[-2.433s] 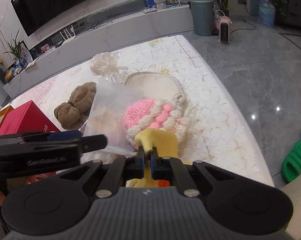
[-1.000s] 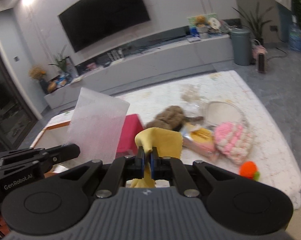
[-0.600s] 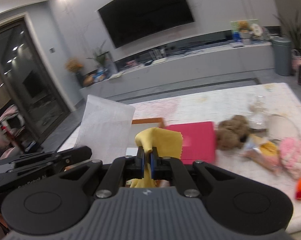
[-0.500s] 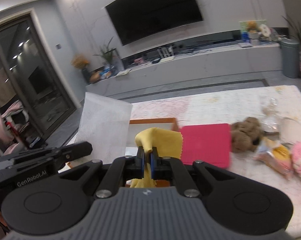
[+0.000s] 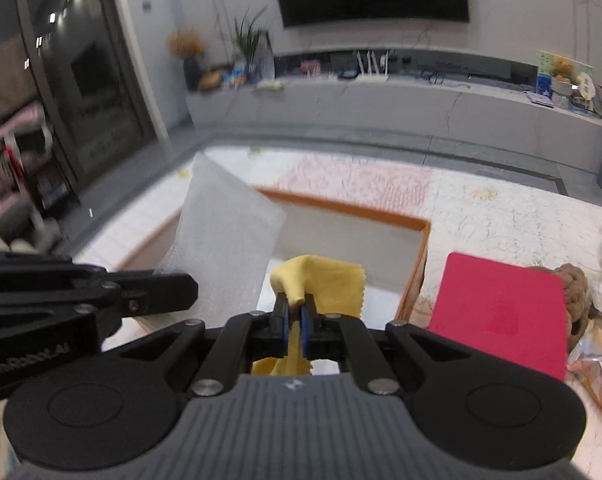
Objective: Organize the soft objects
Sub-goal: 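Carry the yellow cloth and mesh bag into the orange box and open both tools, then move both tools back toward the orange crocheted ball on the table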
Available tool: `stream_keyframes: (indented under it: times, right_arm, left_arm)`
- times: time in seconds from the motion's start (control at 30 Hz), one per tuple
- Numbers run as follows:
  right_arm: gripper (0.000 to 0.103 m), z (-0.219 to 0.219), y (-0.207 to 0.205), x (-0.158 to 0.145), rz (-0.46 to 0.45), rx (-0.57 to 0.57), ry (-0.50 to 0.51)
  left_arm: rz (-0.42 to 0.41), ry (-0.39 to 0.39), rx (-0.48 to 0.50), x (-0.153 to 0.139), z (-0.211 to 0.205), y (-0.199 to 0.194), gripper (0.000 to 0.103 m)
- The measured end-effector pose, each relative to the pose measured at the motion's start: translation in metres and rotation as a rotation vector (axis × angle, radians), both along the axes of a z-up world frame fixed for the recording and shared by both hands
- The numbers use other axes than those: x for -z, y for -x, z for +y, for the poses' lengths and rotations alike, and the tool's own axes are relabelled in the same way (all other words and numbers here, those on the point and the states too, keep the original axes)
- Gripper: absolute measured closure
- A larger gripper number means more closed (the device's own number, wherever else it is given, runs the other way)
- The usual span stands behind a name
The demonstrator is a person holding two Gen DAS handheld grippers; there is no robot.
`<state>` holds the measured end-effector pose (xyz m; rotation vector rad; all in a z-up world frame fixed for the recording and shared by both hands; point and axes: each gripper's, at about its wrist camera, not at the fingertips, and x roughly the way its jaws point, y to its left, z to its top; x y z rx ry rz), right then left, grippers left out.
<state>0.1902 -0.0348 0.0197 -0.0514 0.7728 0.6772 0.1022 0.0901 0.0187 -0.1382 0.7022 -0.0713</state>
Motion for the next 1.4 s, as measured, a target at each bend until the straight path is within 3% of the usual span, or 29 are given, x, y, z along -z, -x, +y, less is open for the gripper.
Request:
stream_keyframes:
  times: [0.37, 0.67, 0.8, 0.87, 1.1, 1.13, 1.2, 1.27, 1.4]
  right_arm:
    - [0.100, 0.032, -0.021, 0.046, 0.049, -0.073, 0.207]
    - [0.098, 0.040, -0.026, 0.063, 0.068, -0.094, 0.293]
    - [0.094, 0.039, -0.026, 0.063, 0.061, -0.093, 0.297]
    - [0.092, 0.038, -0.023, 0.061, 0.056, -0.099, 0.302]
    - [0.064, 0.032, -0.012, 0.045, 0.016, -0.104, 0.294]
    - [0.061, 0.029, -0.010, 0.041, 0.012, -0.103, 0.283]
    - [0.044, 0.023, -0.005, 0.033, 0.000, -0.097, 0.264]
    - [0.038, 0.018, 0.001, 0.025, -0.019, -0.089, 0.257]
    - [0.035, 0.007, 0.015, 0.010, -0.045, -0.062, 0.226]
  left_arm:
    - [0.162, 0.044, 0.028, 0.041, 0.022, -0.020, 0.102]
    - [0.208, 0.075, 0.015, 0.049, 0.029, -0.024, 0.101]
    - [0.212, 0.080, -0.004, 0.047, 0.031, -0.023, 0.095]
    - [0.207, 0.085, -0.015, 0.044, 0.033, -0.020, 0.084]
    - [0.154, 0.093, -0.062, 0.026, 0.040, -0.004, 0.055]
    - [0.142, 0.098, -0.067, 0.022, 0.041, -0.001, 0.054]
    - [0.112, 0.106, -0.077, 0.016, 0.042, 0.006, 0.050]
    - [0.073, 0.111, -0.091, 0.008, 0.042, 0.014, 0.048]
    - [-0.032, 0.101, -0.120, -0.009, 0.037, 0.031, 0.047]
